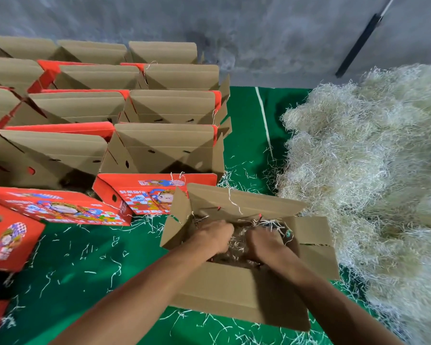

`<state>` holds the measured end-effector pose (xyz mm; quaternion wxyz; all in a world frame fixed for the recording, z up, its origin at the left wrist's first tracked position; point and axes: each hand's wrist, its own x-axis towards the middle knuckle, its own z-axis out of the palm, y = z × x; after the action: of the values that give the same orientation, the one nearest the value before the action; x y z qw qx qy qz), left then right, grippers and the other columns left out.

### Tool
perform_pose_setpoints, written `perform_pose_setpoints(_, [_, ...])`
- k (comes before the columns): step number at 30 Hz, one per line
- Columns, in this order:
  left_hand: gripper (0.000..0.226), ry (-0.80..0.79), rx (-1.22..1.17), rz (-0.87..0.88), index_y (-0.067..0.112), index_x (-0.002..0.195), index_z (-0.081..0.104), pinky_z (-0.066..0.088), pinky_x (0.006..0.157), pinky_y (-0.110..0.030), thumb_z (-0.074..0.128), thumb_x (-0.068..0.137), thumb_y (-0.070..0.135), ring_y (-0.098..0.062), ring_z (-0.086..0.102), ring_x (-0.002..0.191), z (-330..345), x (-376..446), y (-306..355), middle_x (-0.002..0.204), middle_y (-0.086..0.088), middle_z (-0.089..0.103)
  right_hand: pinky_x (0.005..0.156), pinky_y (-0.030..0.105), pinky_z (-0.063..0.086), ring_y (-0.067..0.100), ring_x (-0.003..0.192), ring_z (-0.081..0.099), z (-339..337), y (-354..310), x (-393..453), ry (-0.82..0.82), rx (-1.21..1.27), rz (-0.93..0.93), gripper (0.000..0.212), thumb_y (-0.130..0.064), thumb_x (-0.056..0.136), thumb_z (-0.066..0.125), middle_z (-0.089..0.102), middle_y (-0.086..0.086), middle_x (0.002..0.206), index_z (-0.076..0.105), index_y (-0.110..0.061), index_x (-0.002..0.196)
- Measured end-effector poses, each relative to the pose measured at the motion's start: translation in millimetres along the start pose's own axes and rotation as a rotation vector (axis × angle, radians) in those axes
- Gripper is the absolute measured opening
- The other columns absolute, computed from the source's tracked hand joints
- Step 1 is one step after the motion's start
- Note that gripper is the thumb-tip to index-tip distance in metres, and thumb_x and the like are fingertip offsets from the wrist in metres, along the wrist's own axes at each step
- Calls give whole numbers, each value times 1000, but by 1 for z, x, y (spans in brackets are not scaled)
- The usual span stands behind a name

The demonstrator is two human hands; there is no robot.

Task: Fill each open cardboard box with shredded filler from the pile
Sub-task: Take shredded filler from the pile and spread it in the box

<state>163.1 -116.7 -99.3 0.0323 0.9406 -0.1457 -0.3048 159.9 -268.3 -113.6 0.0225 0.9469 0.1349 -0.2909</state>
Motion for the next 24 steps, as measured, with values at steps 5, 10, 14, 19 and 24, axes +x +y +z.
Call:
perform_pose_setpoints(5, [33, -140, -10, 24, 1, 120, 61, 52, 88, -41, 52, 89, 8, -35, 62, 109, 11, 5, 22, 125, -18, 62, 102, 35, 44, 28, 128, 54, 2, 2, -2, -248, -15, -109, 44, -18, 93, 63, 57, 12, 139, 54, -12, 136])
perform_pose_setpoints(10, [49, -252, 316, -18, 4, 141, 49, 18, 118, -52, 53, 93, 13, -30, 24, 147, 34, 21, 11, 156, -13, 34, 109, 35, 35, 30, 133, 50, 5, 8, -4, -249, -101, -67, 41, -23, 103, 47, 54, 17, 143, 54, -3, 138])
perform_pose_setpoints(14, [48, -284, 444, -83, 12, 140, 49, 13, 117, -56, 39, 94, 21, -32, 29, 143, 31, 16, -8, 153, -9, 39, 106, 33, 38, 29, 134, 49, 2, 6, -10, -229, -76, -88, 46, -27, 102, 52, 52, 13, 146, 48, -9, 144])
perform_pose_setpoints(19, [29, -46, 212, -8, 9, 109, 69, 49, 98, -44, 60, 83, 17, -30, 61, 111, 12, 0, -7, 120, -12, 66, 94, 41, 53, 28, 113, 65, -23, 9, -19, -5, -40, -11, 27, -18, 93, 61, 68, 8, 120, 62, -15, 120])
perform_pose_setpoints(24, [32, -43, 235, -184, 12, 121, 67, 49, 94, -38, 65, 89, 14, -26, 60, 115, 6, -8, -19, 123, -8, 65, 95, 39, 51, 27, 117, 63, -17, 10, -11, -32, -232, 18, 35, -13, 94, 60, 66, 9, 127, 61, -15, 129])
